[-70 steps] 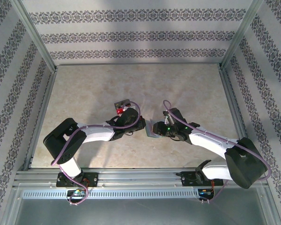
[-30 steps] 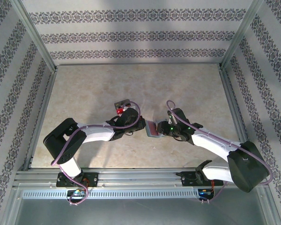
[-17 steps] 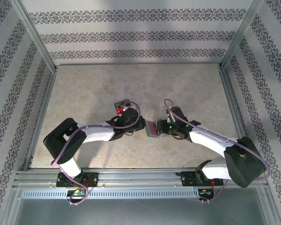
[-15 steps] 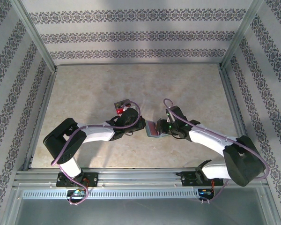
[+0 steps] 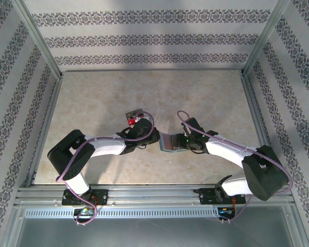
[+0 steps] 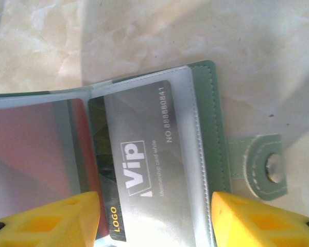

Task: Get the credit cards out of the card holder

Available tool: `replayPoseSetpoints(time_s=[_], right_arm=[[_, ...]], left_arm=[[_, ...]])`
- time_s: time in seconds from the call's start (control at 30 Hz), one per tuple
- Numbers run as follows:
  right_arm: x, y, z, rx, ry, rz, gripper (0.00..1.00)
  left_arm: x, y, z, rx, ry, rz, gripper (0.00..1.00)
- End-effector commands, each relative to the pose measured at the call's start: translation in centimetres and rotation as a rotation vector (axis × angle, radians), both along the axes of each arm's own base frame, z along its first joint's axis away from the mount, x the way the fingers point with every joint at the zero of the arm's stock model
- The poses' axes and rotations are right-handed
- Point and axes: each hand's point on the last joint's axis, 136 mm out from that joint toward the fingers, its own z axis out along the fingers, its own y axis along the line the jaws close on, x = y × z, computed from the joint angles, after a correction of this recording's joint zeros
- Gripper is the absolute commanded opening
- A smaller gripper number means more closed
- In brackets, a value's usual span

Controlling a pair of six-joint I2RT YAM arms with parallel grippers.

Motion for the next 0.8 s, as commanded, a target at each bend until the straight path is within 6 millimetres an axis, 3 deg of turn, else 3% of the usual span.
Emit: replayPoseSetpoints(time_s=[0.0, 0.07, 0.17, 0.27, 0.43, 0.77], right_arm=[[0.4, -0.2, 1.5, -0.03, -0.043, 0.005, 0.57], [0.4, -0.4, 2.0, -0.037, -0.052, 0.002, 0.55], [0.4, -0.7, 2.8, -0.031, -0.062, -0.004, 0.54], [0.5, -0.7, 3.1, 0.0, -0.055, -0.005, 0.51], [0.5, 0.0, 3.3, 0.055, -0.036, 0.023, 0.44], [0.6, 1.0, 1.9, 0.067, 0.0, 0.064, 0.35]], left_arm=[[-0.3, 0.9, 1.1, 0.052, -0.008, 0.008, 0.04], [-0.7, 2.1, 0.9, 0.106, 0.004, 0.025, 0.13], [-1.1, 3.6, 0.7, 0.172, 0.023, 0.055, 0.36], [-1.3, 4.8, 0.9, 0.227, 0.03, 0.08, 0.46], [-0.8, 4.8, 2.5, 0.25, 0.005, 0.078, 0.47], [-0.7, -1.0, 3.0, 0.156, -0.003, -0.078, 0.45]])
